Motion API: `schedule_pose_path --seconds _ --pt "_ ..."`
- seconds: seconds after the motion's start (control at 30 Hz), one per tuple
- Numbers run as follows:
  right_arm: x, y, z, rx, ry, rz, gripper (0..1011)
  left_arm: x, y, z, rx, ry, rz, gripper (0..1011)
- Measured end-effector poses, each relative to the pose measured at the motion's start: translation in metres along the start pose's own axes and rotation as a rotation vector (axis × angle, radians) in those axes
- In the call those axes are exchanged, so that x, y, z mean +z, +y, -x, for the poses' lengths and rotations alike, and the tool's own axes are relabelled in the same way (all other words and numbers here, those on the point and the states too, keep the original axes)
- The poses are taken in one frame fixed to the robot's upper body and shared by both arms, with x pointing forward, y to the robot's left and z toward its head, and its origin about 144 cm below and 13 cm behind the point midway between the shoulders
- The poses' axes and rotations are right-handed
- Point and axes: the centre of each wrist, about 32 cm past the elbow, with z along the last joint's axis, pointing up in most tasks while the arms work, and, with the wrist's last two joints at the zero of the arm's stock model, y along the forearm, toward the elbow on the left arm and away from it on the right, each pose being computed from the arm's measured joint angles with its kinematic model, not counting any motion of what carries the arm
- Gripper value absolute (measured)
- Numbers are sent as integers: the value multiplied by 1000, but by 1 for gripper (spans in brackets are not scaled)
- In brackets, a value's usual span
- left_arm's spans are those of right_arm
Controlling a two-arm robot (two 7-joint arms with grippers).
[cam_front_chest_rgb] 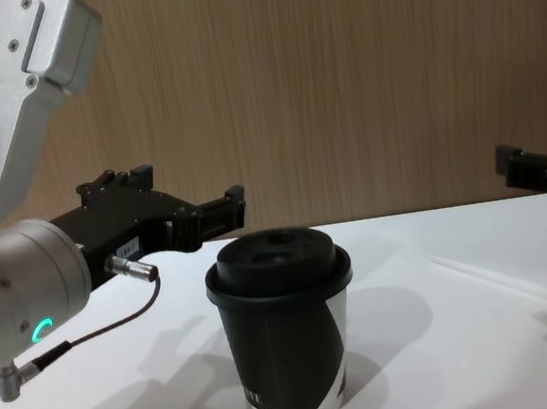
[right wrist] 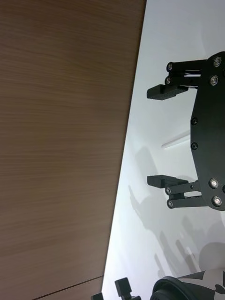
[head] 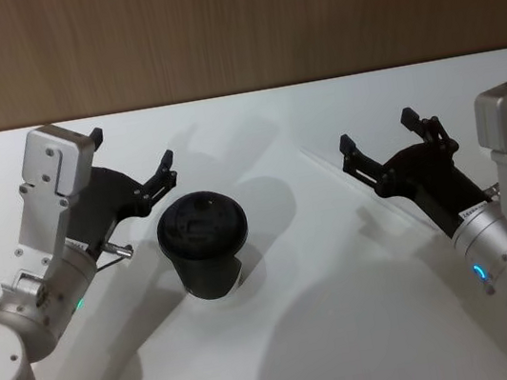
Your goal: Pick up the straw with one hand, pass it to the other hand, and insert it into the cup.
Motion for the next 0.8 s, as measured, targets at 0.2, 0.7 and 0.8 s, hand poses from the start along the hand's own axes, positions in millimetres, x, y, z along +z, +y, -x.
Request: schedule_pose_path --seconds 0.2,0.7,0.8 --pt "1 0 -1 -1 -2 -1 1001 0 0 0 0 0 0 1002" --pt "16 -13 -27 12 -51 21 1001 0 0 0 0 0 0 1003" --pt "19 -17 -32 21 -57 36 1001 0 0 0 0 0 0 1003"
